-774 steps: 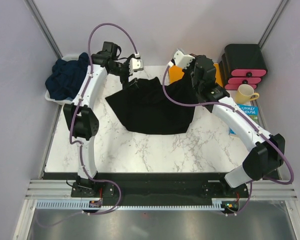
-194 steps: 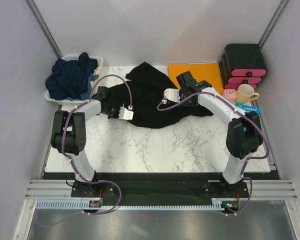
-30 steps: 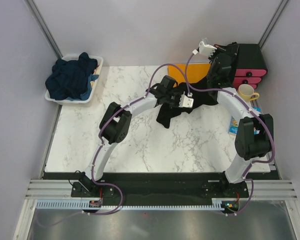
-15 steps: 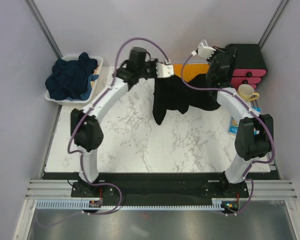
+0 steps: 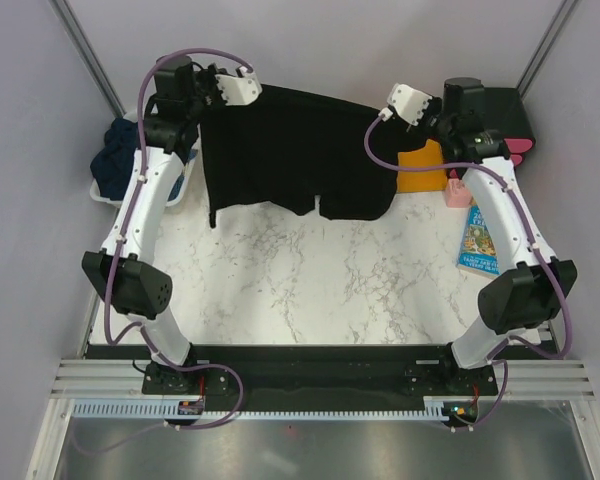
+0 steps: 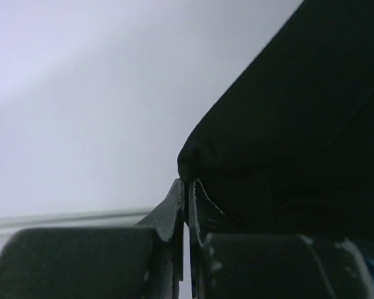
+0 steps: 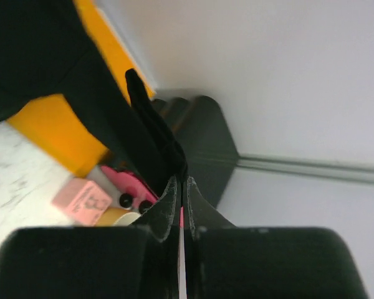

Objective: Fold and stack the t-shirts
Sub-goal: Flatten the tshirt out

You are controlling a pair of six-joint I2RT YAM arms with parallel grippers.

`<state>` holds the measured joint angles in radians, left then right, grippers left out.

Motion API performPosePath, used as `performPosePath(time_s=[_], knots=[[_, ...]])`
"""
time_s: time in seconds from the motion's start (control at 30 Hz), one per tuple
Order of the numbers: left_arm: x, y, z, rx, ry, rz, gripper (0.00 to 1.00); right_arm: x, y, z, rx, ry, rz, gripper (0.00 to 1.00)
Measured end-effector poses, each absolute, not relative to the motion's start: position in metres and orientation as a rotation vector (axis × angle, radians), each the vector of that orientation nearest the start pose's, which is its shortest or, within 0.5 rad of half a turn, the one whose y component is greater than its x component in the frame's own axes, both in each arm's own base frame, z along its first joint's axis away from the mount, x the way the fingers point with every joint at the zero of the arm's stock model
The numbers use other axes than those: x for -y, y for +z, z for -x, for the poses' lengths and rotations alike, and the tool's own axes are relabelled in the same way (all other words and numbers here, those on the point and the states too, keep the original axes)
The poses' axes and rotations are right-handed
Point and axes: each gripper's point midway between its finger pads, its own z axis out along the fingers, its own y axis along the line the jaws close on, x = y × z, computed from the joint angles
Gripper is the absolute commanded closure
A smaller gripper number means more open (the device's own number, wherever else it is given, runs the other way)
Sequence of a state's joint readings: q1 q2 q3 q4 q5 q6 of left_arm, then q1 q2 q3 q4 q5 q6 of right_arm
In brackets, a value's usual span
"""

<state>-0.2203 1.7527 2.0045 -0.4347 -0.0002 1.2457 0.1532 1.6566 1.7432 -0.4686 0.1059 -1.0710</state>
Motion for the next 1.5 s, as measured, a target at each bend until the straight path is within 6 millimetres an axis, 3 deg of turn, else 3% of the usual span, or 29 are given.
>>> performPosePath(time_s=[0.13,0.2,0.4,0.57,0.8,0.9,0.97,1.07,1.2,1.3,1.4,1.5], knots=[[0.037,0.423,-0.535,-1.42,0.805,-1.208,0.98,-0.045,0.347,-0.473,-1.697,-0.481,1.299,1.0],[0.026,0.424,-0.535,-1.431,0.819,-1.201,0.98,-0.053,0.352,-0.458,-1.692,-0.396,1.372,1.0],[0.014,0.435,-0.527,-1.408,0.823,-1.201,0.98,-0.063,0.382,-0.422,-1.62,-0.267,1.494,1.0],[0.018,0.468,-0.5,-1.313,0.82,-1.201,0.98,-0.062,0.4,-0.412,-1.567,-0.29,1.477,1.0],[0.034,0.542,-0.442,-1.071,0.817,-1.151,0.98,-0.052,0.468,-0.388,-1.343,-0.511,1.32,1.0],[0.04,0.55,-0.427,-1.013,0.809,-1.149,0.98,-0.047,0.494,-0.387,-1.275,-0.6,1.247,1.0],[0.041,0.543,-0.429,-1.014,0.801,-1.157,0.98,-0.044,0.493,-0.397,-1.275,-0.63,1.204,1.0],[0.044,0.515,-0.449,-1.053,0.765,-1.193,0.98,-0.042,0.462,-0.425,-1.343,-0.645,1.163,1.0],[0.053,0.443,-0.487,-1.156,0.664,-1.291,0.98,-0.037,0.394,-0.485,-1.476,-0.719,1.103,1.0],[0.055,0.407,-0.509,-1.214,0.619,-1.332,0.98,-0.027,0.371,-0.527,-1.495,-0.843,0.997,1.0],[0.058,0.392,-0.533,-1.236,0.617,-1.341,0.98,-0.016,0.376,-0.56,-1.452,-0.965,0.873,1.0],[0.06,0.413,-0.572,-1.192,0.692,-1.284,0.98,-0.009,0.423,-0.595,-1.307,-1.094,0.698,1.0]])
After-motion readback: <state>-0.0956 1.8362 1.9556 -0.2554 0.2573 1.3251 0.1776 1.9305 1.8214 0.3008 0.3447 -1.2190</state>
